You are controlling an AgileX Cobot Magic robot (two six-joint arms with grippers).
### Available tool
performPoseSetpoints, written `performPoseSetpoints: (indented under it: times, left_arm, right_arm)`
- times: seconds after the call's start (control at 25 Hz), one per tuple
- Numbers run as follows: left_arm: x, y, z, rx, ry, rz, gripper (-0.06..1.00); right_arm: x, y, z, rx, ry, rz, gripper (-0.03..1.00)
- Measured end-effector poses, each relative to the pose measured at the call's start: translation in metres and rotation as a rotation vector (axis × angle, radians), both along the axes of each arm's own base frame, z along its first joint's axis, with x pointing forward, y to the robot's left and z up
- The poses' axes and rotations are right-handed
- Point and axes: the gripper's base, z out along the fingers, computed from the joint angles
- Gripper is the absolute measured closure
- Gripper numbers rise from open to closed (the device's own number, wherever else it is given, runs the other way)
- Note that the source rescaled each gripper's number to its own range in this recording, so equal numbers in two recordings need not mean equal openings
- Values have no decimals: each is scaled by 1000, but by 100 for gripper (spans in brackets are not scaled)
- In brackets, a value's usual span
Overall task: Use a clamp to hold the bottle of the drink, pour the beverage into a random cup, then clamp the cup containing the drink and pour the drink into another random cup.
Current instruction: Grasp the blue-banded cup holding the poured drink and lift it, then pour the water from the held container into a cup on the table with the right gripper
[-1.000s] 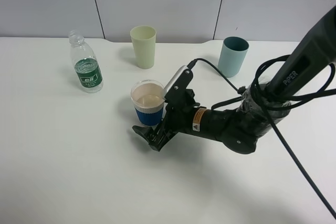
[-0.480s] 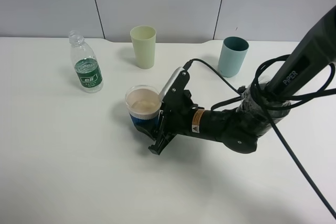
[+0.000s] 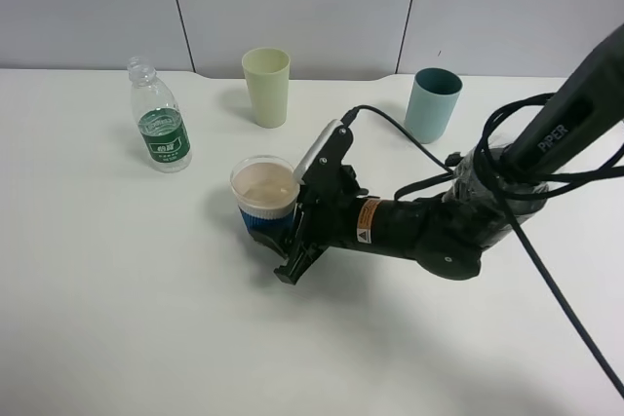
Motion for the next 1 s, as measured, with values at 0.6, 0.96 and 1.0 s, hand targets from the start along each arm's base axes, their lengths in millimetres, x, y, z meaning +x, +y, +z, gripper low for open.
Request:
performPoseSetpoints:
  times: [0.6, 0.96, 1.0]
  left_arm:
    - [0, 0, 0, 0, 1, 0, -6]
    - [0, 0, 0, 0, 1, 0, -6]
    - [0, 0, 0, 0, 1, 0, -6]
  right_arm:
    - [11, -10, 62, 58, 17, -196, 95]
    - [27, -43, 79, 18, 89, -339, 95]
    - [31, -48, 81, 25, 88, -357, 95]
